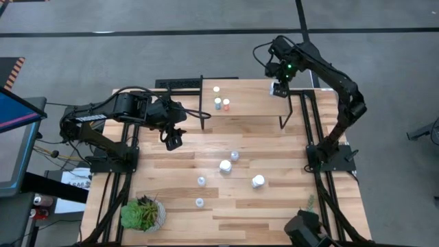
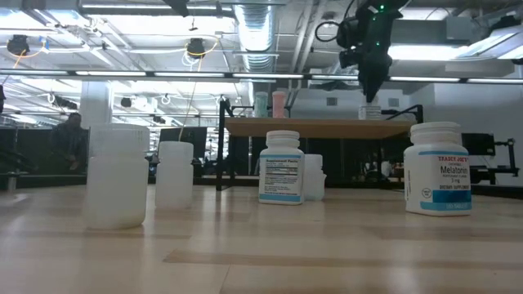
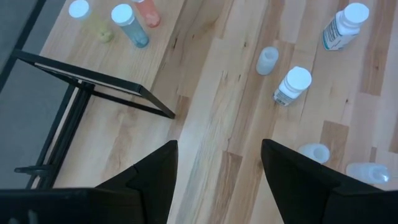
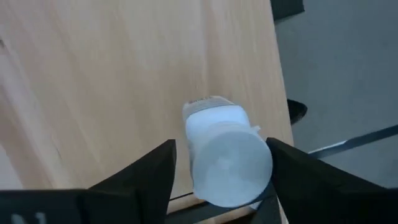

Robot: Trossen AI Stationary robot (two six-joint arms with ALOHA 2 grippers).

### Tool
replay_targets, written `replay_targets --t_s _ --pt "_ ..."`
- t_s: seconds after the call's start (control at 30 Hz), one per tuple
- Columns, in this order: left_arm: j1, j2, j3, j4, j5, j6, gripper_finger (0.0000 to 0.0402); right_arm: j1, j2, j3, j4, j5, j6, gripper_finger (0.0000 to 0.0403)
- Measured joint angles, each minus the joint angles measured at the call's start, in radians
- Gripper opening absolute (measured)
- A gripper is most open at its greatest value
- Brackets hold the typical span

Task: Pick and place medicine bottles onto shelf by color
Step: Put the top white pill bottle on the shelf, then align the right white pill bottle with the other white pill bottle on the shelf

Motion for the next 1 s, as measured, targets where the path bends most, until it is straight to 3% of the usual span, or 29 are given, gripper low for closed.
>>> replay_targets --t_s 0.37,0.6,0.77,1.0 --pt "0.000 0.000 0.000 0.000 0.000 0.000 0.0217 0.075 -0.003 0.225 -0.046 -0.023 0.045 0.0271" --pt "0.000 0.000 0.000 0.000 0.000 0.000 0.0217 0.199 -0.004 0.435 -0.218 -0.320 0.144 0.0271" --pt "0.000 0.000 0.000 0.000 0.007 0.000 0.0217 0.307 -0.053 0.443 -0.215 -0.361 0.276 0.0270" --pt "0.000 0.000 0.000 0.000 0.054 0.000 0.0217 0.542 -0.160 0.374 -0.215 -0.404 0.446 0.0270"
